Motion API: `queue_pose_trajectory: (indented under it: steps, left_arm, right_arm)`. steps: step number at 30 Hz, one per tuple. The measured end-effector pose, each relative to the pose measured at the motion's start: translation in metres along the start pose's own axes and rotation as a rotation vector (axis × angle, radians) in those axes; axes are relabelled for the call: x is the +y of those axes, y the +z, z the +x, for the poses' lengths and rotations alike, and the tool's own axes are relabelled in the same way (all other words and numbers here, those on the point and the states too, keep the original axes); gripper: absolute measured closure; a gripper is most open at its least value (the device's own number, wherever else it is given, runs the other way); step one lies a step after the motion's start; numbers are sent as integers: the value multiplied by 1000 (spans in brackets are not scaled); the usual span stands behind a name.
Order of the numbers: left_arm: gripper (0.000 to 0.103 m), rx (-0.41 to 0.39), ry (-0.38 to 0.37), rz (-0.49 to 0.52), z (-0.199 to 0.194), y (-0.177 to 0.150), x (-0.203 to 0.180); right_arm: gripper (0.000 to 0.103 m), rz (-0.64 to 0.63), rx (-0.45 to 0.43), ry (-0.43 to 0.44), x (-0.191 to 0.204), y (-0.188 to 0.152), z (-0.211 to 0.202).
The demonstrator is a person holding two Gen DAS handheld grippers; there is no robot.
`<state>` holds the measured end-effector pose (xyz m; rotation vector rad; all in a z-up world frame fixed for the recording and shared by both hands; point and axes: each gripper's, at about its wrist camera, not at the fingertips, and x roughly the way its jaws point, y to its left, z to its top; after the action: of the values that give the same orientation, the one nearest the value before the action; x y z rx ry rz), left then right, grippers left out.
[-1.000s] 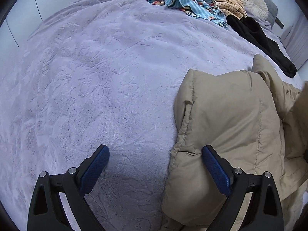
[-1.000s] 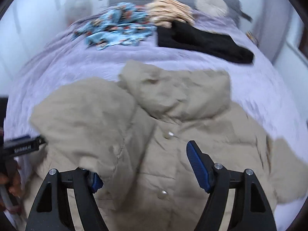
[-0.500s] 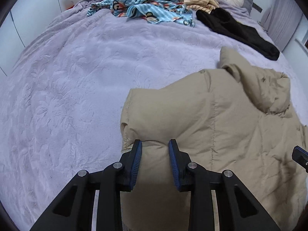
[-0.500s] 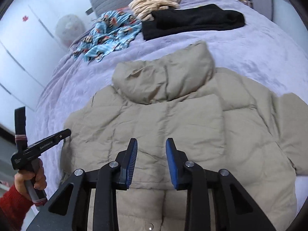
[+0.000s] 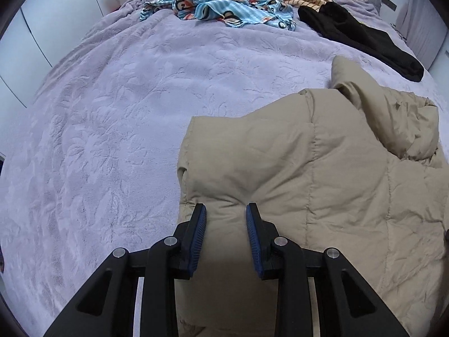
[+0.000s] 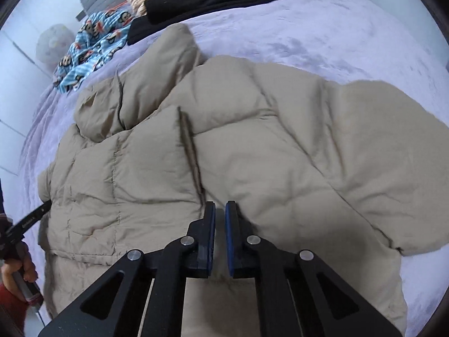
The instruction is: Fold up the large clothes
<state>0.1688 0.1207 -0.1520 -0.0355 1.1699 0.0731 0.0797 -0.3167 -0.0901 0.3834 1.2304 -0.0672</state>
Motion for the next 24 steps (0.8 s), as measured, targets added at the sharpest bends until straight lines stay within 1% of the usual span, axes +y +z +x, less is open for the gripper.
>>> queue_pose_trajectory:
  steps: [1,4,6,9,10,11,12,13,14,15,16,17,18,19,21,22,24]
  left_arm:
    - [71,-5,-10,0,-8,-2,-2]
    - [71,-22,-38,27,-32,-10,-18]
    - [71,-20,-59,65,-44,-18,-36]
    - [71,-10,-81,130,-56,-32,-72]
    - [71,-5,-97,145,-59,-36,-85]
    - [71,-2,-113,156,-63,-40,-97]
    - [71,1,-128,162,-66,-43,-107]
    - [71,8,-142,167,-68,-46,-117]
    - [71,16,-161,177,-70,-50,-128]
    - [61,21,-171,187,-72,-53,-137]
    - [46,26,-179,201,-74,-56,-146]
    - [16,18,-189,212,-78,-59,-155]
    - [11,-10,-204,222,-85,-64,-163]
    - [11,-26,-219,241,-90,-67,-170]
    - [11,-13,-227,294,-93,-71,-188]
    - [11,-3,-227,307,-93,-73,-195]
    - [11,21,-230,318,-89,-76,-208]
  right_arm:
    - [92,20,-1,18,-9,-2,-7]
    - [92,74,15,85,-31,-17,-24]
    - [92,119,35,122,-44,-30,-31]
    - [85,195,55,168,-63,-48,-41]
    - [80,214,57,174,-65,-50,-41]
    - [70,240,56,176,-71,-55,-44]
    - [63,267,53,173,-77,-59,-47]
    - [49,289,46,168,-84,-62,-50]
    - [39,305,38,166,-89,-64,-53]
    - [39,321,31,167,-94,-66,-56]
    - [39,336,31,173,-100,-66,-59]
    - [39,351,30,179,-106,-67,-61]
    - [39,371,24,185,-112,-68,-64]
    - [38,384,18,188,-118,-68,-66]
    - [29,410,6,187,-132,-69,-71]
    - [23,425,-6,187,-142,-72,-75]
    - [23,462,-23,190,-156,-74,-80]
